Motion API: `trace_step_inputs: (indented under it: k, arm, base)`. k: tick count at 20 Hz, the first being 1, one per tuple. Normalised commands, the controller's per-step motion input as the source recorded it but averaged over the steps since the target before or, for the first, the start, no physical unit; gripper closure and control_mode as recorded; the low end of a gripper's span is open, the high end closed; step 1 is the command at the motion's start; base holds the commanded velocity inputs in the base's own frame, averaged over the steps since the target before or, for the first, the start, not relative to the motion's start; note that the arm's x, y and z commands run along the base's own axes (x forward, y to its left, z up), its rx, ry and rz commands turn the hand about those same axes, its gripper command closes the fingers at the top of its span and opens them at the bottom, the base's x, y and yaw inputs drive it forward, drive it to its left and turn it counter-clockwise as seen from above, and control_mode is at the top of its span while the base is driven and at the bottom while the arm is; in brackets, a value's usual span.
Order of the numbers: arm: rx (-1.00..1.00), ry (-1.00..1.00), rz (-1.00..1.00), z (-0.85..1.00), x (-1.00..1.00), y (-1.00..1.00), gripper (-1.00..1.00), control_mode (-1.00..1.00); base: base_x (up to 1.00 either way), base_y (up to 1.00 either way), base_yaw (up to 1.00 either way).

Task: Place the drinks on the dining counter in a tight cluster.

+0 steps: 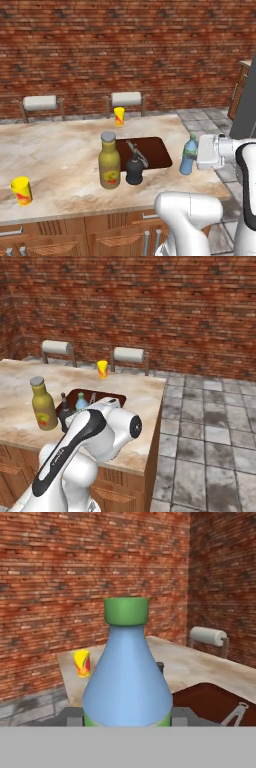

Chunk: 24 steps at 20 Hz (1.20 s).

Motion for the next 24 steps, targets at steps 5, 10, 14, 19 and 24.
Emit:
trace_step_inputs:
  k: [5,10,14,19,24]
  arm:
    - [0.0,-0.01,0.17,-0.25,0.17,-0.06,1.0,-1.0]
    - [0.0,0.0,0.01,-0.25,0.32,0.19,1.0,-1.0]
    - [0.0,0.0,0.0,-0.29,0.3,0.26,1.0,-1.0]
    - [0.0,-0.01,0.0,-0.37,0.15,0.3,1.0,-1.0]
    - [0.0,-0.02,0.0,-0.43,0.16,0.2,1.0,-1.0]
  base:
    - [0.0,0.0,0.0]
    - [0.0,0.0,0.0]
    - [0.0,0.0,0.0]
    - [0.0,0.0,0.0]
    - [0.0,0.0,0.0]
